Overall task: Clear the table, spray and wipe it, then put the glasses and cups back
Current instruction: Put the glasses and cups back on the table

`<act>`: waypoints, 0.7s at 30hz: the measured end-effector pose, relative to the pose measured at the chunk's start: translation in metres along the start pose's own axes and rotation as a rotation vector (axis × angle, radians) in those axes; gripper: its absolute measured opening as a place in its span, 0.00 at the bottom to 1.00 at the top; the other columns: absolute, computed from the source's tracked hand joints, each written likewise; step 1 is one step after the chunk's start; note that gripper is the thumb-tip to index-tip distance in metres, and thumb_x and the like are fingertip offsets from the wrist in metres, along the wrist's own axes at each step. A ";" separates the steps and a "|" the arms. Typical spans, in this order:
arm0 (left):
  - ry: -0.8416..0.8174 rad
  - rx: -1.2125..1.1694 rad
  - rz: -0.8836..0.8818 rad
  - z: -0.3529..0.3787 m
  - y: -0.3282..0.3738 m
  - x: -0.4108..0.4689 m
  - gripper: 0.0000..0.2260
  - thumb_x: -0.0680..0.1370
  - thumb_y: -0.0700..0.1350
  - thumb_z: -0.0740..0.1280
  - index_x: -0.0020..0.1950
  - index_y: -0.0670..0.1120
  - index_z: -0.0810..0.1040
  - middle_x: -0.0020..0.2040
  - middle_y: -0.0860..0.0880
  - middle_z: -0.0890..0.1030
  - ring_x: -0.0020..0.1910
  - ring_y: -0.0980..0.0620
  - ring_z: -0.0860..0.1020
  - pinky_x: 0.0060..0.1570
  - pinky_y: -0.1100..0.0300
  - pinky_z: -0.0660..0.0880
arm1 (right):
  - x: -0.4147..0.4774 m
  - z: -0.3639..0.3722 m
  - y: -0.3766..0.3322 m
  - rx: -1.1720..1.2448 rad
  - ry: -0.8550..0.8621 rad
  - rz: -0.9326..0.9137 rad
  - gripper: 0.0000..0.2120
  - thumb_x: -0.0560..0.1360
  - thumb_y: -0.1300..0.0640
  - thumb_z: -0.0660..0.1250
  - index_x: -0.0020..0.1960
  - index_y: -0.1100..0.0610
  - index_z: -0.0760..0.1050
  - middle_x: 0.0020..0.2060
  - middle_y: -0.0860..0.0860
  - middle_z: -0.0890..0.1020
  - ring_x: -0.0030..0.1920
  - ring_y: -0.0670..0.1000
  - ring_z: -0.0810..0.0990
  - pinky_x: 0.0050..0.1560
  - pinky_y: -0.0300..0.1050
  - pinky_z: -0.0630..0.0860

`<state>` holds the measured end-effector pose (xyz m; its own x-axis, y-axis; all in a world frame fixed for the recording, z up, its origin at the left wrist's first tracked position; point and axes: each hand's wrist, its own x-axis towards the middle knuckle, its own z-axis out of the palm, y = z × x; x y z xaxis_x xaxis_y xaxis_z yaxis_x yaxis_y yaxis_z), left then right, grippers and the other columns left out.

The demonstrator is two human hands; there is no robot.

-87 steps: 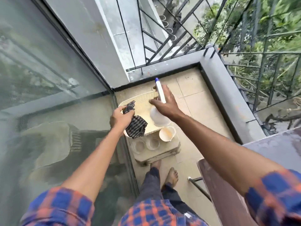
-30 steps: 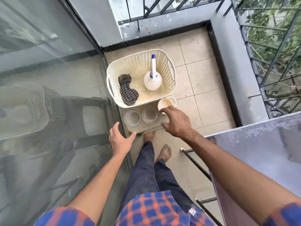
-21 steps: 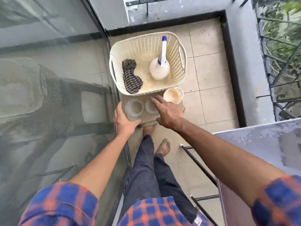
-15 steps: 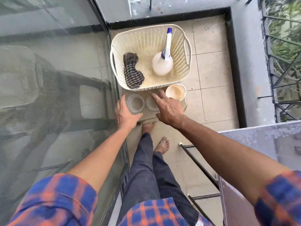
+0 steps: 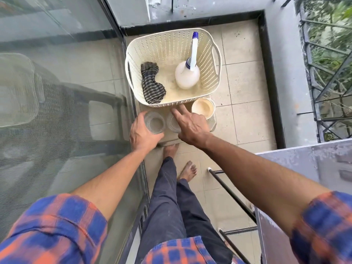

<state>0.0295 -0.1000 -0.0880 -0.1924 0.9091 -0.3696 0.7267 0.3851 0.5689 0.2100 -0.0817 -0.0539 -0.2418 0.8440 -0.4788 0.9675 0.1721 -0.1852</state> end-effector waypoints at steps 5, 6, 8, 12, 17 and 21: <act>0.078 -0.131 -0.058 -0.013 -0.012 -0.021 0.38 0.61 0.48 0.81 0.67 0.48 0.69 0.63 0.48 0.75 0.60 0.50 0.74 0.56 0.66 0.66 | -0.011 -0.003 -0.004 0.017 -0.007 -0.045 0.41 0.72 0.53 0.76 0.80 0.53 0.60 0.72 0.55 0.68 0.46 0.62 0.83 0.36 0.53 0.74; 0.089 -0.141 -0.059 -0.017 -0.013 -0.024 0.38 0.60 0.48 0.81 0.66 0.48 0.69 0.62 0.48 0.76 0.58 0.50 0.75 0.54 0.68 0.65 | -0.015 -0.006 -0.005 0.028 -0.004 -0.060 0.43 0.72 0.50 0.77 0.81 0.53 0.59 0.73 0.55 0.68 0.47 0.61 0.83 0.36 0.53 0.76; 0.116 -0.158 -0.051 -0.024 -0.015 -0.031 0.37 0.60 0.47 0.82 0.65 0.48 0.70 0.61 0.48 0.76 0.56 0.51 0.75 0.52 0.69 0.65 | -0.023 -0.011 -0.006 0.066 -0.001 -0.078 0.47 0.72 0.42 0.78 0.82 0.54 0.59 0.74 0.56 0.68 0.50 0.61 0.83 0.40 0.55 0.79; 0.161 -0.188 0.006 -0.047 -0.003 -0.052 0.36 0.60 0.45 0.82 0.64 0.46 0.70 0.59 0.47 0.74 0.53 0.56 0.72 0.53 0.69 0.66 | -0.049 -0.031 -0.007 0.208 0.045 -0.039 0.53 0.67 0.30 0.75 0.82 0.53 0.60 0.72 0.55 0.70 0.56 0.61 0.82 0.43 0.53 0.78; 0.170 -0.240 0.186 -0.081 0.032 -0.077 0.35 0.61 0.42 0.81 0.64 0.48 0.69 0.59 0.49 0.74 0.57 0.52 0.75 0.59 0.62 0.71 | -0.102 -0.066 0.007 0.425 0.220 0.060 0.51 0.61 0.29 0.72 0.79 0.50 0.67 0.69 0.51 0.74 0.60 0.60 0.81 0.49 0.54 0.80; 0.095 -0.275 0.301 -0.099 0.083 -0.093 0.35 0.61 0.42 0.80 0.66 0.45 0.70 0.57 0.52 0.76 0.55 0.59 0.74 0.56 0.75 0.67 | -0.154 -0.093 0.028 0.541 0.395 0.183 0.47 0.59 0.27 0.68 0.75 0.47 0.73 0.65 0.48 0.77 0.59 0.57 0.78 0.51 0.51 0.78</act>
<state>0.0426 -0.1365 0.0666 -0.0672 0.9932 -0.0946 0.5592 0.1161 0.8208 0.2810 -0.1597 0.0939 0.0661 0.9746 -0.2138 0.7924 -0.1815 -0.5824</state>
